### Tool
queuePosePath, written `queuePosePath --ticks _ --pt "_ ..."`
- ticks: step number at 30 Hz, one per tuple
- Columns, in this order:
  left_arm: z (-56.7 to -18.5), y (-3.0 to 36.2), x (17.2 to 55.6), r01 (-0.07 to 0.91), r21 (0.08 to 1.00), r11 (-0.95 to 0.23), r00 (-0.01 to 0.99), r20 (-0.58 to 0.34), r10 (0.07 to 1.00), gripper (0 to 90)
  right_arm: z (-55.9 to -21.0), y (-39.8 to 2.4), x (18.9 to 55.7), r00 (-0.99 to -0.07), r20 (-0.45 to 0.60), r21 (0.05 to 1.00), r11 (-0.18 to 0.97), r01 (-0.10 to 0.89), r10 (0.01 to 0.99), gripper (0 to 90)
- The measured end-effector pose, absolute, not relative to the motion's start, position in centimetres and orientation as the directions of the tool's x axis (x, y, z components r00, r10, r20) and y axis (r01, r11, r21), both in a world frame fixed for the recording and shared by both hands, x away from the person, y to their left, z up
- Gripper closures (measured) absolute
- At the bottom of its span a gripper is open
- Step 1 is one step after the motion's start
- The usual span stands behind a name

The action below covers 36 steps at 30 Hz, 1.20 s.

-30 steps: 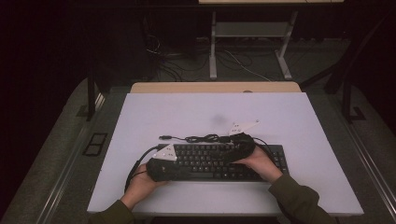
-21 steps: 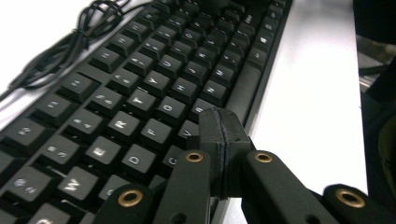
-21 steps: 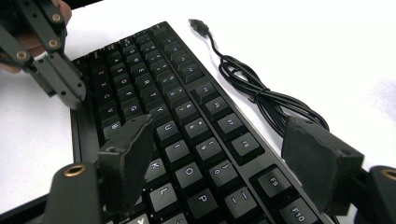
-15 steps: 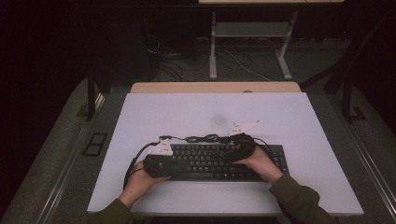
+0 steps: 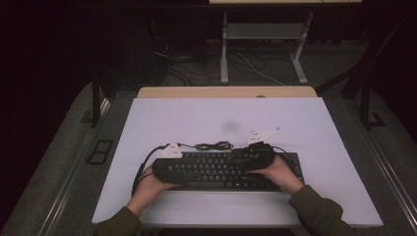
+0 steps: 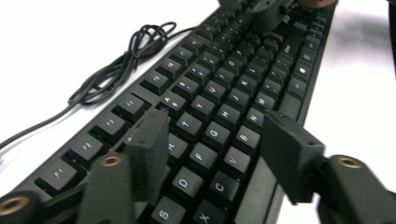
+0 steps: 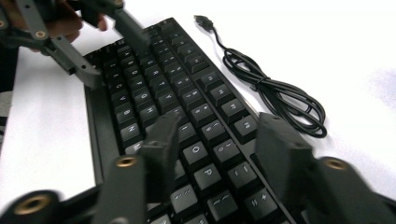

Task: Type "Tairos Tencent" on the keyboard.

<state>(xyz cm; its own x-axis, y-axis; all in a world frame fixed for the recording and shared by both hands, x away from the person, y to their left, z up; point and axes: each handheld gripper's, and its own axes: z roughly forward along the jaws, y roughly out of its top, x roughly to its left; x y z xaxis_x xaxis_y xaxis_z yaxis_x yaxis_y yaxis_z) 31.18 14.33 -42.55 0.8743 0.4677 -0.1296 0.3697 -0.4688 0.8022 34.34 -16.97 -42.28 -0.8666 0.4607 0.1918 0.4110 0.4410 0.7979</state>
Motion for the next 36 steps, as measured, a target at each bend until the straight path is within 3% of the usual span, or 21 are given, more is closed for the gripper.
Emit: queuePosePath --ticks 8,15,36 --pt "-42.5 14.1 31.7 0.377 0.815 -0.440 0.859 -0.129 0.496 23.3 -41.9 -17.6 33.7 -0.869 0.184 0.795 0.449 0.407 0.460 74.5" --pt "-42.1 14.0 32.1 0.382 0.823 -0.421 0.852 -0.136 0.506 19.4 -41.8 -18.9 32.9 -0.873 0.182 0.793 0.457 0.402 0.453 88.8" --pt "-42.0 13.3 32.7 0.370 0.830 -0.418 0.852 -0.123 0.509 18.4 -43.0 -21.4 30.4 -0.876 0.185 0.758 0.502 0.415 0.445 89.1"
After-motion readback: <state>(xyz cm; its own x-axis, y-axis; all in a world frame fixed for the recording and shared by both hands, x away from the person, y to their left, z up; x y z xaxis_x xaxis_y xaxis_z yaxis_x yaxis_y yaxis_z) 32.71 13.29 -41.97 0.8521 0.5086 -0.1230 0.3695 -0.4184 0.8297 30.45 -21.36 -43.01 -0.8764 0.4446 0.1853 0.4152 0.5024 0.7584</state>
